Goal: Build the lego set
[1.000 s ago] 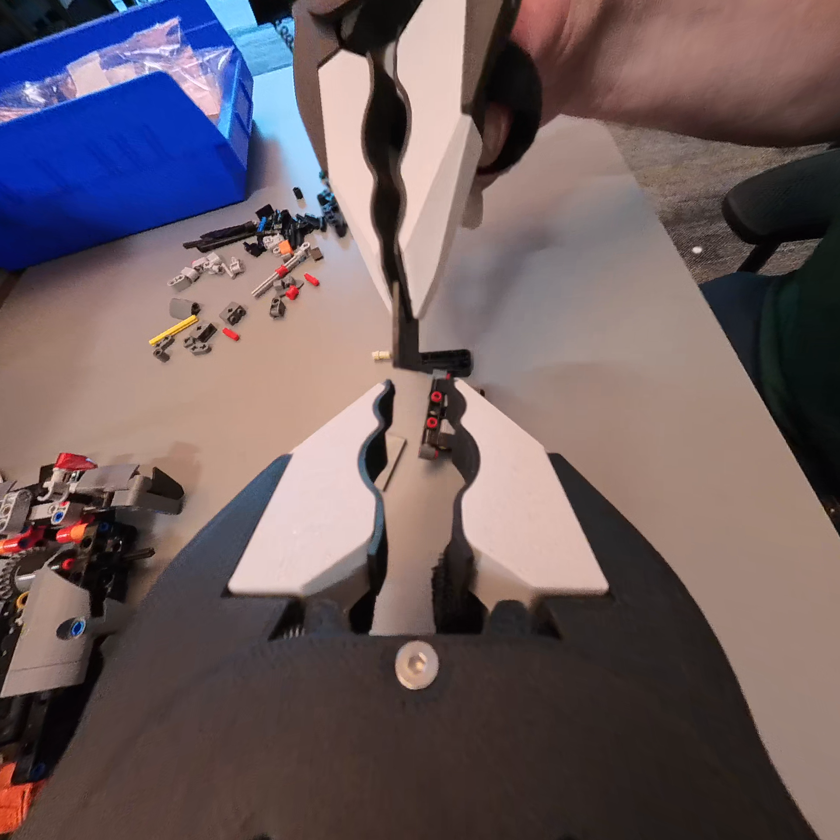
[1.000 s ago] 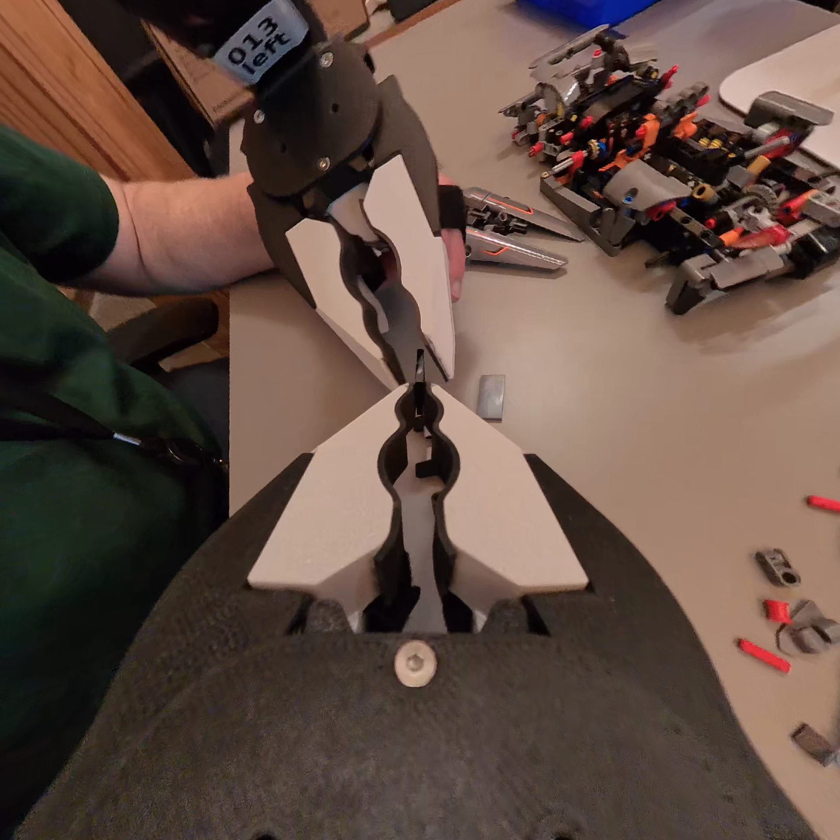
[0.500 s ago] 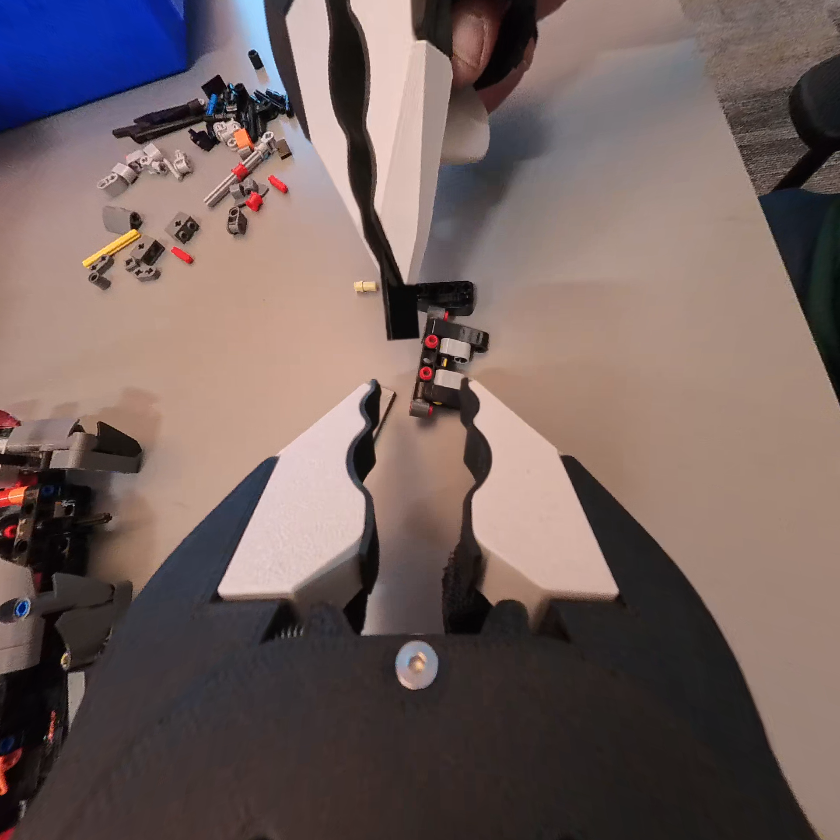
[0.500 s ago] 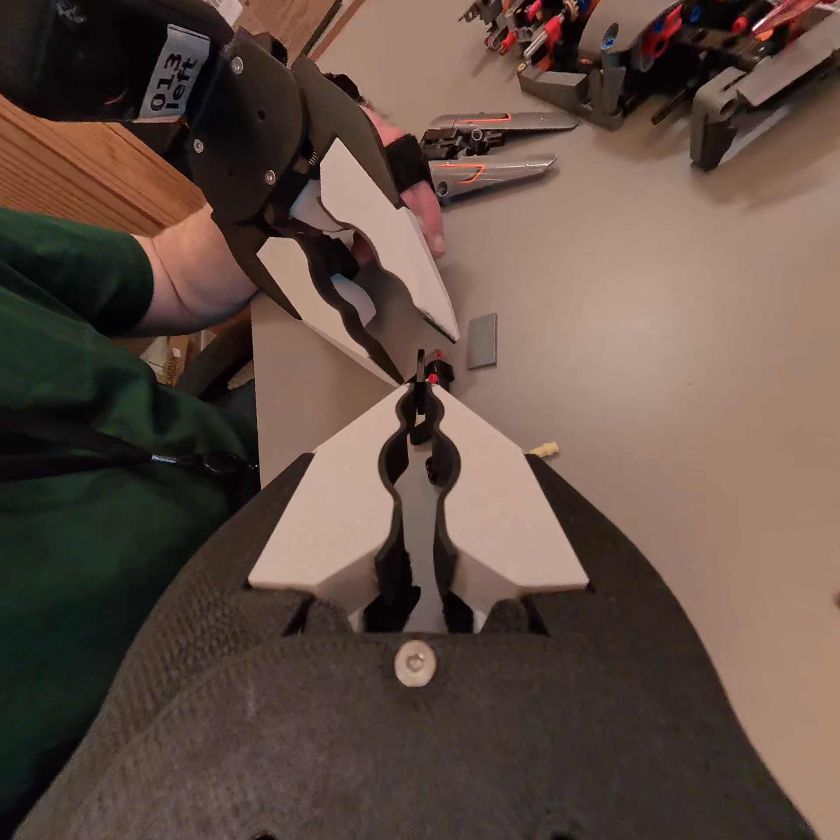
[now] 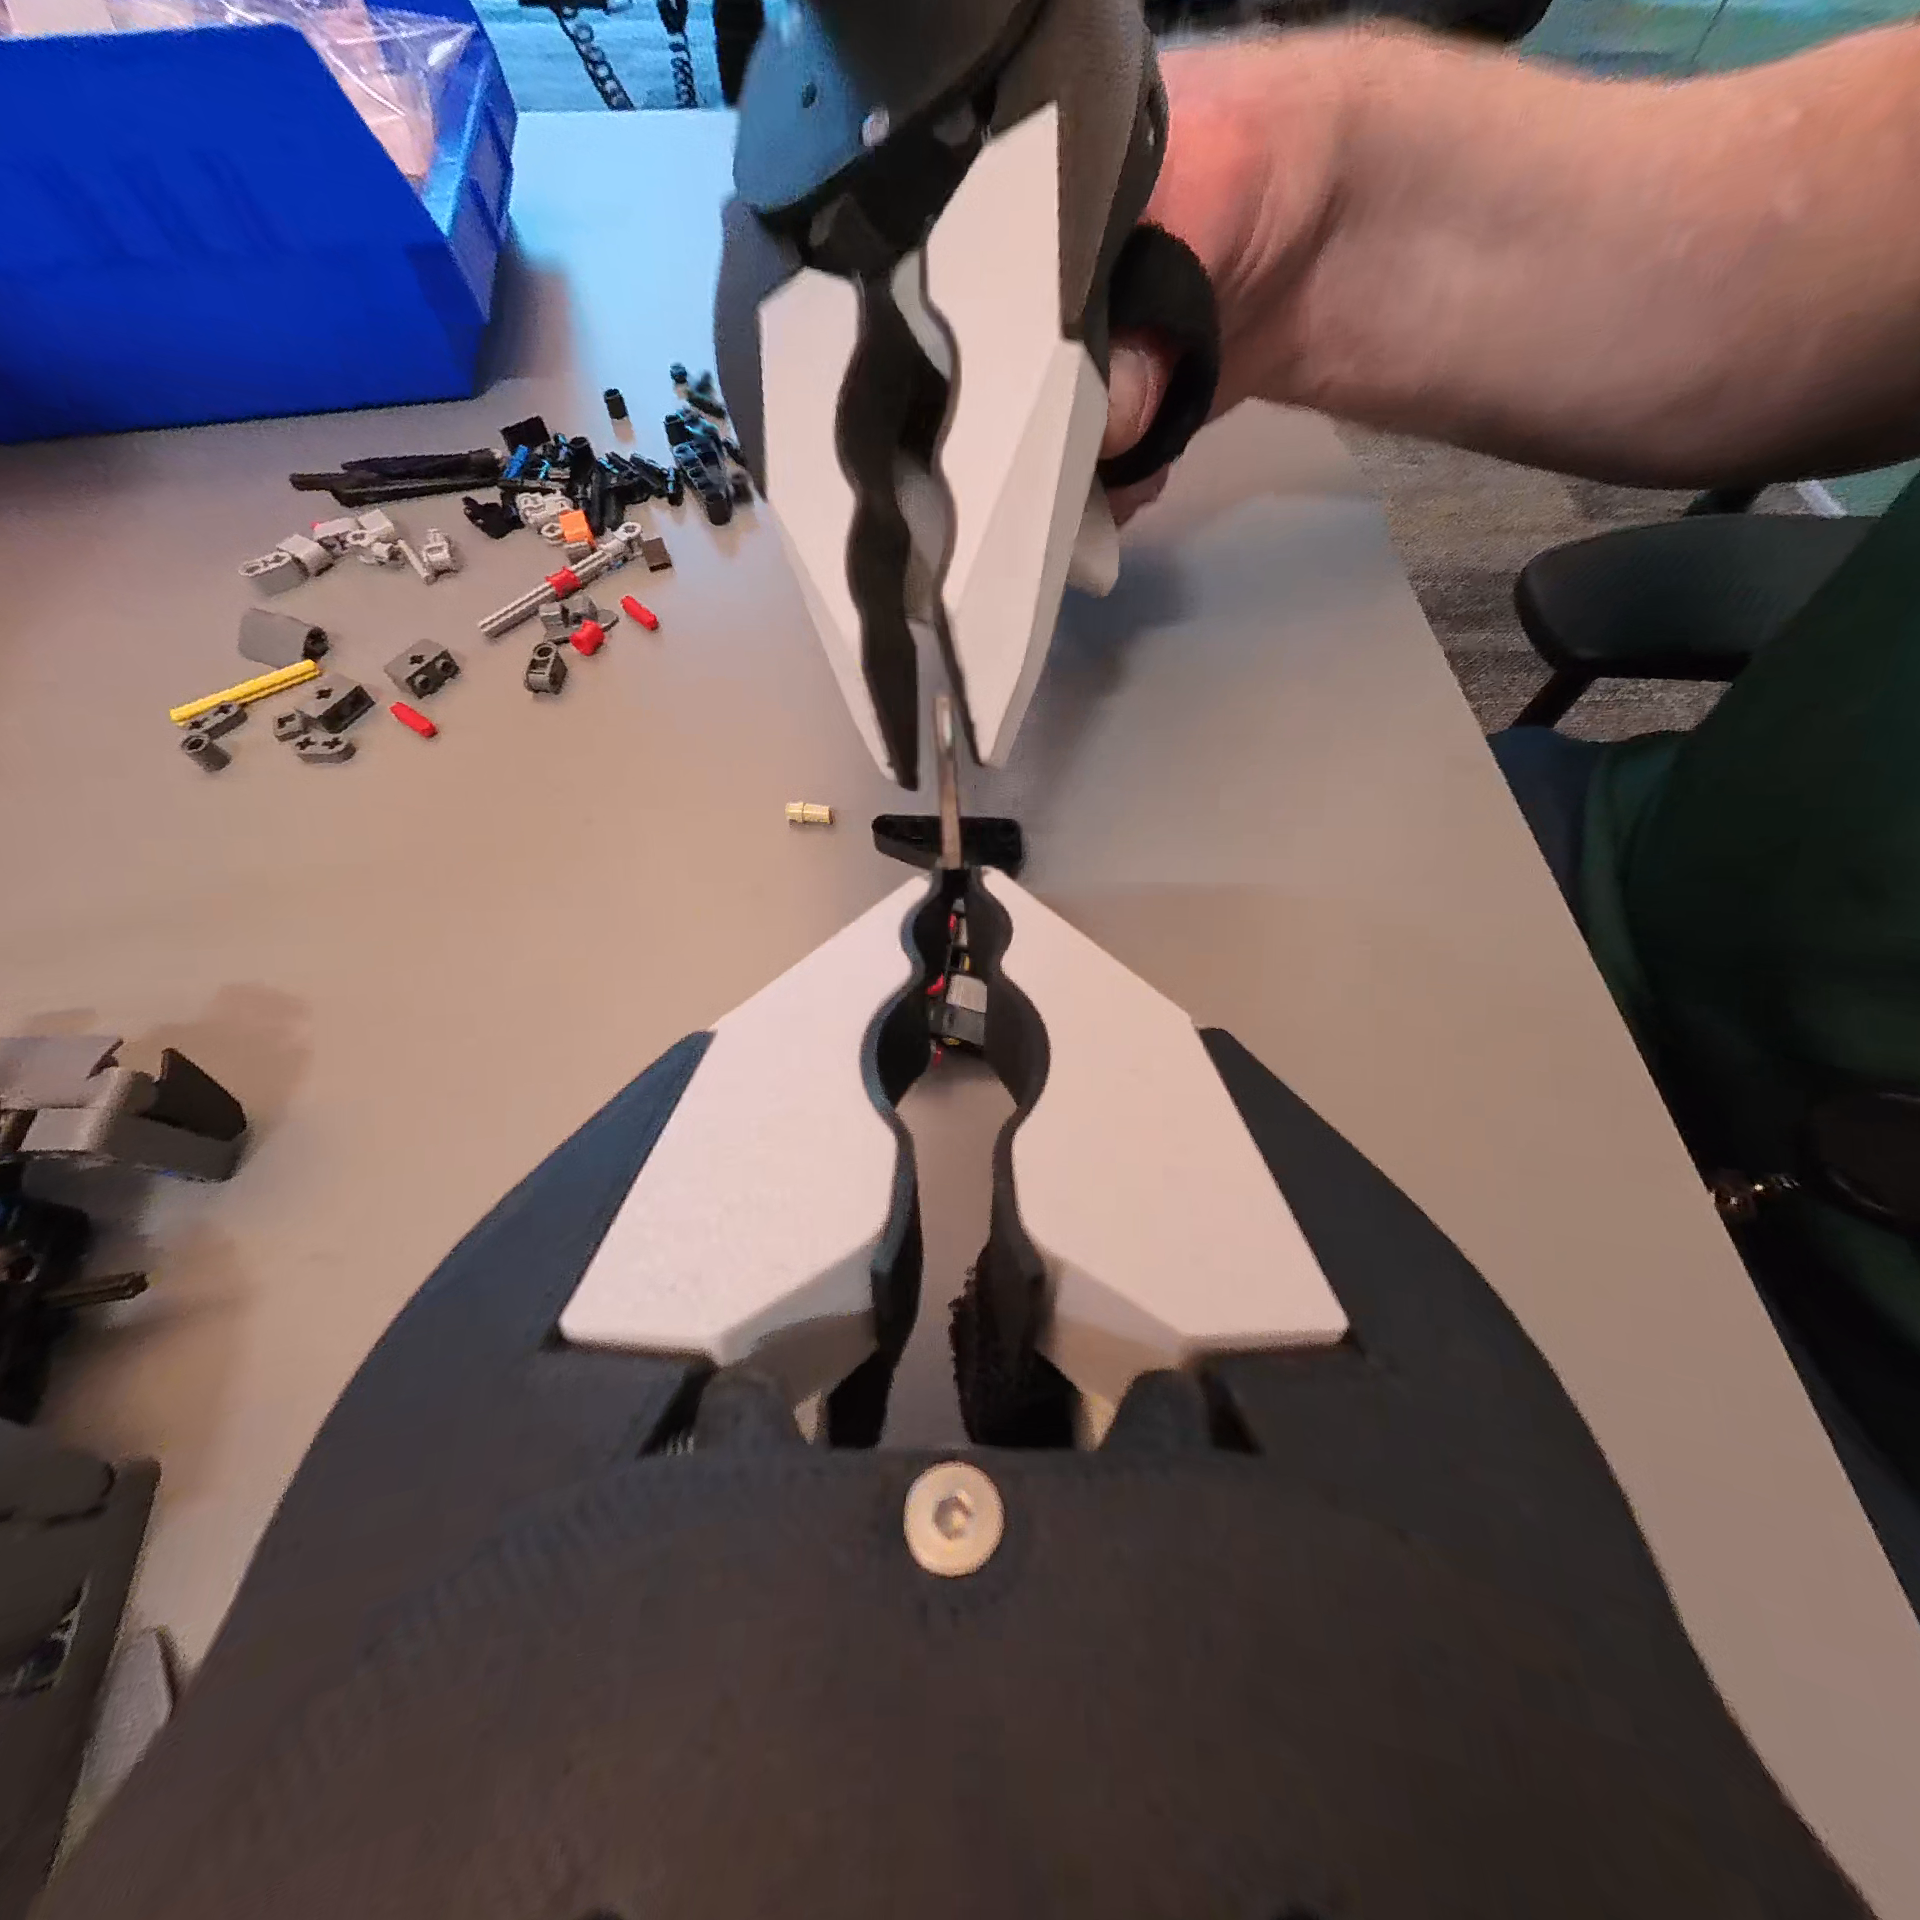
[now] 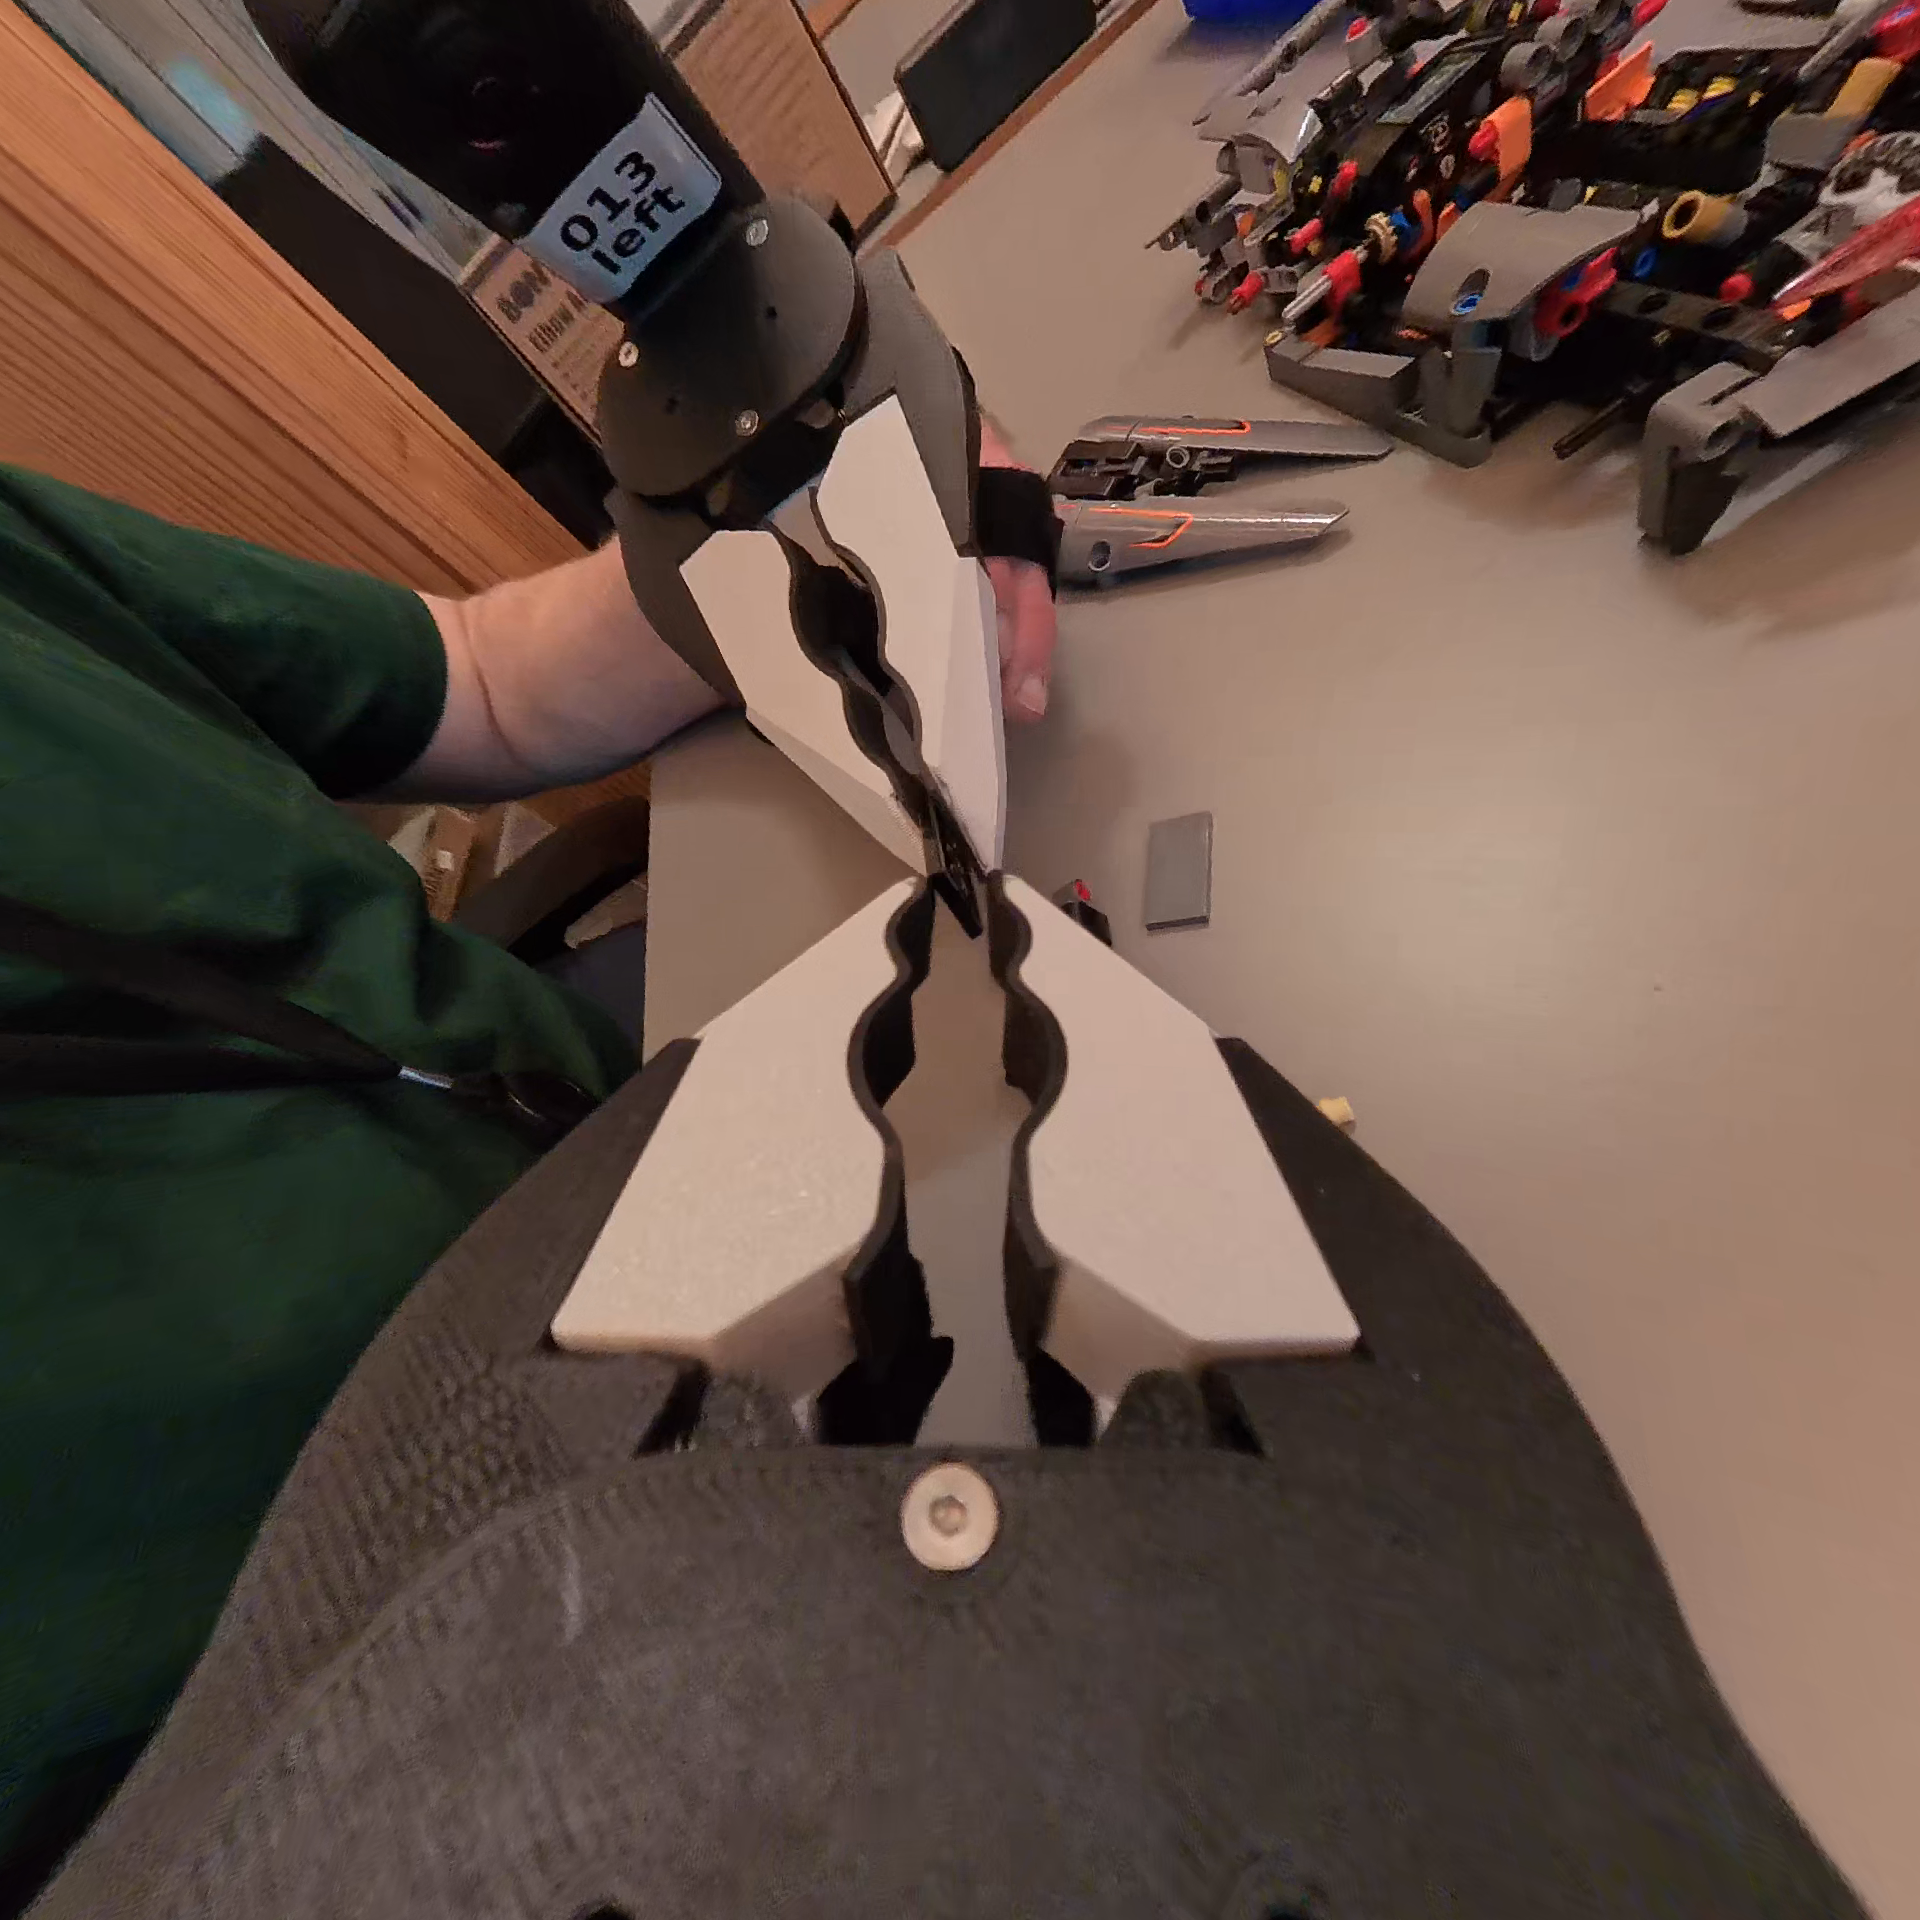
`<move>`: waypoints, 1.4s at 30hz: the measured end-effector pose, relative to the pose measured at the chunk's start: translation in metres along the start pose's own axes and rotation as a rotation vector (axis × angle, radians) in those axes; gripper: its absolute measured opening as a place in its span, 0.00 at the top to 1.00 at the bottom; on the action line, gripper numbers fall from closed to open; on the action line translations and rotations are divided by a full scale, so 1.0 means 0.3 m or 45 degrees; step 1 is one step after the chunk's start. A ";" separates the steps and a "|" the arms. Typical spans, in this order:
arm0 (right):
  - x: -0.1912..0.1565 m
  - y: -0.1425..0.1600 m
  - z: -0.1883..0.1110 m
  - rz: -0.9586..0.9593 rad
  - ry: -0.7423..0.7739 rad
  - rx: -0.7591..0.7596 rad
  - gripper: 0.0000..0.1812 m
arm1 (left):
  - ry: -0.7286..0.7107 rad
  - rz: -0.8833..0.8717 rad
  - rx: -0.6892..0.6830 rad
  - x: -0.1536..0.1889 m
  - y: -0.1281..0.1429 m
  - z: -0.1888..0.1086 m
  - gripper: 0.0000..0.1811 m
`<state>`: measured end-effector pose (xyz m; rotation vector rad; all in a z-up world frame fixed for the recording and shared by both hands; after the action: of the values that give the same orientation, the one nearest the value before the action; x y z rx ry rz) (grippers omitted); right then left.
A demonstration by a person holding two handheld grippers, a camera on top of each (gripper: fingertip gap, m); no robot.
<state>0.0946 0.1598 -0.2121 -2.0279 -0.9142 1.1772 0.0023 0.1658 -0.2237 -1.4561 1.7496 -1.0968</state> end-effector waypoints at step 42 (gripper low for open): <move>0.105 0.083 0.075 0.279 0.013 -0.218 0.98 | -0.104 0.073 -0.299 -0.019 0.086 0.051 0.93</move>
<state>0.0922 0.1746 -0.2555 -2.3180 -0.8281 1.2380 0.0043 0.1695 -0.2540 -1.5544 1.8991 -0.8123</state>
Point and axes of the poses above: each gripper's, where its closed fingertips meet, z out along the fingers, y out of its underside, x = y × z across the jaws, the point moved 5 cm from there along -z, back along the fingers, and after that the axes turned 6 degrees about y, right-handed, at the moved point
